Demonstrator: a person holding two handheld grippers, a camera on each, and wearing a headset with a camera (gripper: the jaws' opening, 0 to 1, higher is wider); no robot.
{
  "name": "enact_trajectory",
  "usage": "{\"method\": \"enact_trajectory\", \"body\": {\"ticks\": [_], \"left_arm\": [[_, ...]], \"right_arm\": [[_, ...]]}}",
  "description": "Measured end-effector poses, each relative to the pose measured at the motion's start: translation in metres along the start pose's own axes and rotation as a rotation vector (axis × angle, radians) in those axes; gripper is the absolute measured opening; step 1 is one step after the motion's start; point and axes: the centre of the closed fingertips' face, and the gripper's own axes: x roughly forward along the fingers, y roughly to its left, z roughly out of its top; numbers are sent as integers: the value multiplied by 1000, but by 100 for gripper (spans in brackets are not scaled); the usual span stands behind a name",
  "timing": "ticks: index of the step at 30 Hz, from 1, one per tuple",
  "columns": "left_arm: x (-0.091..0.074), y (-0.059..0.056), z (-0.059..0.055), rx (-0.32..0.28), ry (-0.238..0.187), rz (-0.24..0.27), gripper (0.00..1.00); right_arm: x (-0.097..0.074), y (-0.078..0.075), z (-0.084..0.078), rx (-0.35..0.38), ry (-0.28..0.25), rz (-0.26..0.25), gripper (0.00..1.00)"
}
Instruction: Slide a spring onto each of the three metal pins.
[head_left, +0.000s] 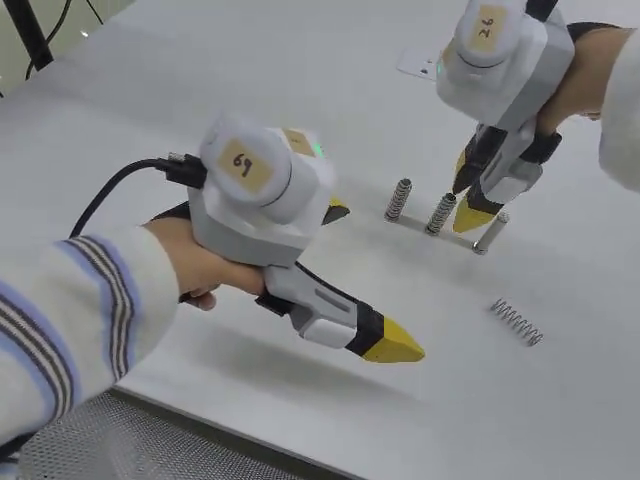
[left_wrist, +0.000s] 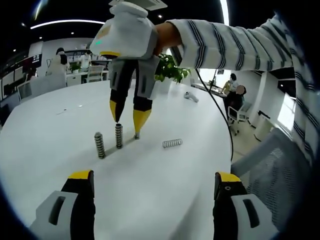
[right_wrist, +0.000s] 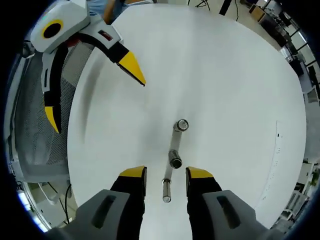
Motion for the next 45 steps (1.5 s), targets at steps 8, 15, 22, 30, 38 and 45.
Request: {"method": "enact_trajectory", "body": {"ticks": [8, 15, 22, 30, 38, 45], "left_arm": [[-4, 4, -2, -7, 12, 6, 98], [-7, 9, 0, -30, 7, 11, 95], [-11, 10, 5, -50, -25, 13, 96], [-16, 14, -2, -62, 6, 10, 98], [-18, 16, 1, -57, -2, -1, 98], [-25, 20, 6, -57, -21, 7, 98]], "right_arm": [[-19, 14, -8, 44, -57, -28, 28], [-34, 44, 7, 149, -205, -22, 24], [-35, 59, 3, 264, -331, -53, 27], [-37, 76, -11, 423, -458, -102, 34], [-41, 80, -21, 527, -509, -170, 48], [-41, 82, -27, 600, -597, -218, 60]]}}
